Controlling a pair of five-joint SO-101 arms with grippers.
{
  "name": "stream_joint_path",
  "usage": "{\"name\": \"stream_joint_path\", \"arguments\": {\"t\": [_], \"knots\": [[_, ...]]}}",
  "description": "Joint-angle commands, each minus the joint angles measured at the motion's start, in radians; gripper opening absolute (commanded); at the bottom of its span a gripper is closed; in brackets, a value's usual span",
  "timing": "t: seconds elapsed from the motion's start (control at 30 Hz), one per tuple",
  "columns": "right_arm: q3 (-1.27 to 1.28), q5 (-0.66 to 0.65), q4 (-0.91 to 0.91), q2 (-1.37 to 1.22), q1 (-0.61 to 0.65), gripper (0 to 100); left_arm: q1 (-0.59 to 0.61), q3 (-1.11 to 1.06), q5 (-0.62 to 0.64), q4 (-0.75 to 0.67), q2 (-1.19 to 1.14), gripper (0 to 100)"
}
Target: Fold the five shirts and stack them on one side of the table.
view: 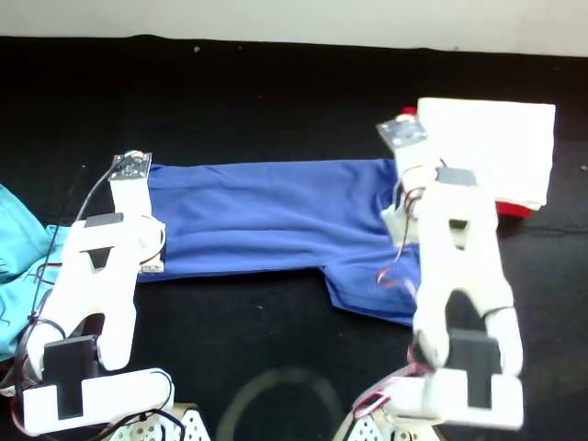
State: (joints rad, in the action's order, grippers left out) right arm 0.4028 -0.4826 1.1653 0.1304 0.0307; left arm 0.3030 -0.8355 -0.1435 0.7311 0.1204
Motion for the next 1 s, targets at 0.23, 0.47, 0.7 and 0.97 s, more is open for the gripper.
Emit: {"name": "stream_joint_path", "arguments": {"t": [0.23, 0.47, 0.7, 0.97], "knots": [[0.312, -0.167, 0.094, 0.231, 0.125, 21.1, -0.012, -0.007, 0.006, -0.015, 0.001, 1], [0.387, -0.278, 0.059, 0.225, 0.125, 21.6, -0.012, -0.007, 0.006, -0.015, 0.001, 1], [0.452, -0.278, 0.053, 0.234, 0.199, 21.6, -0.012, -0.007, 0.006, -0.015, 0.001, 1], [0.243, -0.276, 0.191, 0.236, 0.191, 21.6, -0.010, -0.007, 0.006, -0.015, 0.001, 1]]}}
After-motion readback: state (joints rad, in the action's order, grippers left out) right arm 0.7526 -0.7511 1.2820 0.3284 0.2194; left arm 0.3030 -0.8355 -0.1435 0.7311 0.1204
